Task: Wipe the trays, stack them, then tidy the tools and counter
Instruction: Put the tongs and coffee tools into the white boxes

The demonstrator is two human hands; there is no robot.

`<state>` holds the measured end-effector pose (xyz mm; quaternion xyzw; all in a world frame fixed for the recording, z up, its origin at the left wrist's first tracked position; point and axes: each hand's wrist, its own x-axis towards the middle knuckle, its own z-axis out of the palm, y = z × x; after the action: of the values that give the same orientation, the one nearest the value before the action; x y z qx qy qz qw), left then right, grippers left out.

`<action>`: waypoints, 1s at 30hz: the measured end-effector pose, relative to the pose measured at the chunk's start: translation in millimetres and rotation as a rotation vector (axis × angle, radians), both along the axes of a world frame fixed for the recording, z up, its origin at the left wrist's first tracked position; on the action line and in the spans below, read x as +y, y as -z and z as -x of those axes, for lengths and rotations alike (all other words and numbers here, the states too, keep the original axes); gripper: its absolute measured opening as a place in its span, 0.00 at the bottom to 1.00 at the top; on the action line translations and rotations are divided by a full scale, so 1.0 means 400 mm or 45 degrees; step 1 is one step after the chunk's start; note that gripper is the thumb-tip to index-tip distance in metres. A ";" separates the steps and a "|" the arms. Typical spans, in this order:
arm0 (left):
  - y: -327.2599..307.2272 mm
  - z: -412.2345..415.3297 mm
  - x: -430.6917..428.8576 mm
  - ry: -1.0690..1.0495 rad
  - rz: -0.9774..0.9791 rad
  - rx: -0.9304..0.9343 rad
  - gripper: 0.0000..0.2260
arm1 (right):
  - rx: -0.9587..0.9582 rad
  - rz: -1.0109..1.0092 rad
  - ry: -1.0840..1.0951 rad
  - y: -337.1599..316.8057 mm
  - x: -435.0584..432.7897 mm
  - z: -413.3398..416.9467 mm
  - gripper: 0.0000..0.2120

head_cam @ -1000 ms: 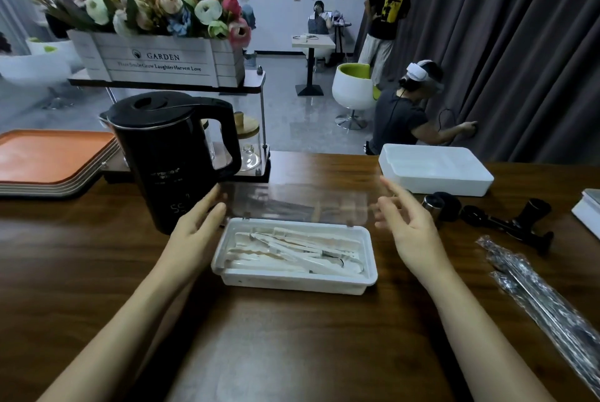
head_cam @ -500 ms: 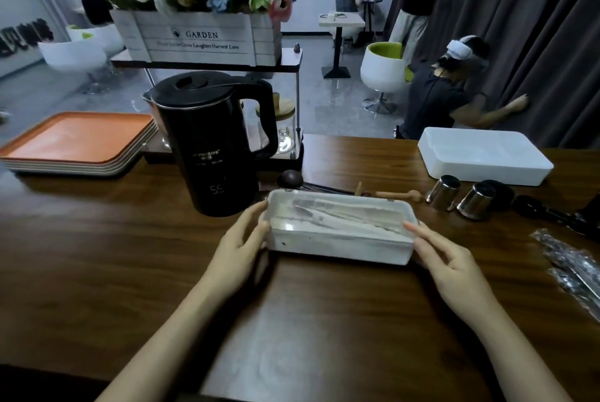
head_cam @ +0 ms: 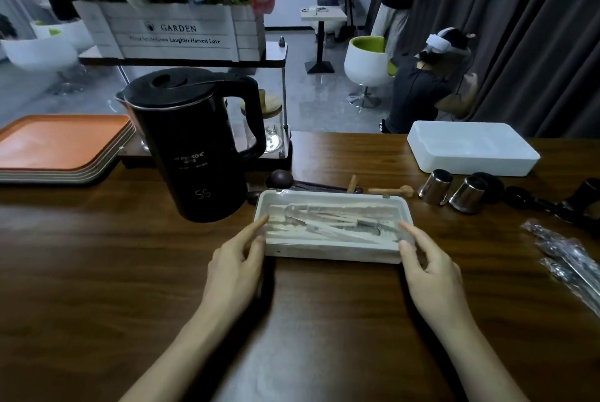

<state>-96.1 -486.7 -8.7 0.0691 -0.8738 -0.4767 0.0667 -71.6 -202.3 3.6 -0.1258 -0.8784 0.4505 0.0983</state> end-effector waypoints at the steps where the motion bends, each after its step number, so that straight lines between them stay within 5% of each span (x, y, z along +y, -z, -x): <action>1: -0.006 0.001 0.004 -0.009 0.017 -0.019 0.18 | -0.029 -0.027 0.001 -0.006 0.000 -0.003 0.17; 9: -0.099 0.034 0.062 -0.030 0.071 0.093 0.17 | -0.033 -0.122 -0.010 -0.122 0.054 0.028 0.24; 25: -0.175 0.370 0.229 0.127 -0.091 0.088 0.35 | 0.079 -0.178 -0.040 -0.226 0.119 0.420 0.32; 30: -0.163 0.436 0.263 0.153 -0.150 0.074 0.29 | -0.017 -0.164 -0.028 -0.200 0.132 0.486 0.33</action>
<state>-270.7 -381.5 56.5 0.0064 -0.8445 -0.5323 0.0590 -266.0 -149.6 83.7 -0.1125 -0.9075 0.3932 0.0955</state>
